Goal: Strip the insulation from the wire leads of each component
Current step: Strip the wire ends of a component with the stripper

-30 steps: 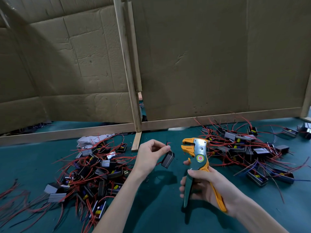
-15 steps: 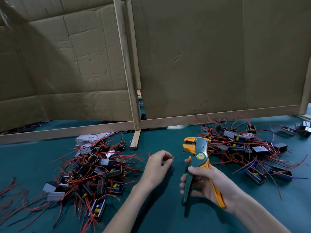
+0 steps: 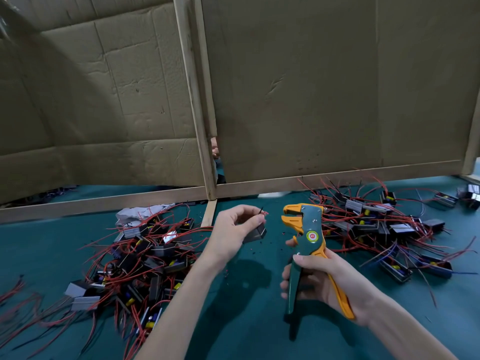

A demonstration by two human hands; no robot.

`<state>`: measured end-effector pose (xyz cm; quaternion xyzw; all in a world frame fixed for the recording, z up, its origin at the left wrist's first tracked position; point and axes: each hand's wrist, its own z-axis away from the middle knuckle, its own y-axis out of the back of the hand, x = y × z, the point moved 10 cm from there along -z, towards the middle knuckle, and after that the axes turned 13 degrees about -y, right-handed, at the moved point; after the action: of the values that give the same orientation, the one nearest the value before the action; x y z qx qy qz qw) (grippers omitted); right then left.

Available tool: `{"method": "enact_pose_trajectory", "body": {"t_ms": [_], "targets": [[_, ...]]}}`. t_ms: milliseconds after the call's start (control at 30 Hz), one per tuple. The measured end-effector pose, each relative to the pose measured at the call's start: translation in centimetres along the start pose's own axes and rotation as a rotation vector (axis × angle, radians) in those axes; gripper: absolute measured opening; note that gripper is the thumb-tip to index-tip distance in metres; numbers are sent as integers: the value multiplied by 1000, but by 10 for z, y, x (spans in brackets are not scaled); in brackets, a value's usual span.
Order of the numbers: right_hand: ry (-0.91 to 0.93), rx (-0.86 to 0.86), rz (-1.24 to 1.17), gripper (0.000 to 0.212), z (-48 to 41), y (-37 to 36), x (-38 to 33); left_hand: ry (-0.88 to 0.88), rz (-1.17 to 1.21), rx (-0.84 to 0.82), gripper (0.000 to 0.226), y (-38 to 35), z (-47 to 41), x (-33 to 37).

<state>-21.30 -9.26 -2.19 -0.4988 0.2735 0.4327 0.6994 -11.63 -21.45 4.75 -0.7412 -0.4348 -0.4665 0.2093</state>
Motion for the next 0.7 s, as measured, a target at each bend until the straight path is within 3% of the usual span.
{"method": "enact_pose_trajectory", "body": {"t_ms": [333, 700], "targets": [[58, -92, 103, 28, 6, -17, -2, -38, -57, -53, 14, -12, 2, 10], [61, -47, 175, 41, 5, -12, -3, -67, -141, -107, 14, -9, 0, 16]]}}
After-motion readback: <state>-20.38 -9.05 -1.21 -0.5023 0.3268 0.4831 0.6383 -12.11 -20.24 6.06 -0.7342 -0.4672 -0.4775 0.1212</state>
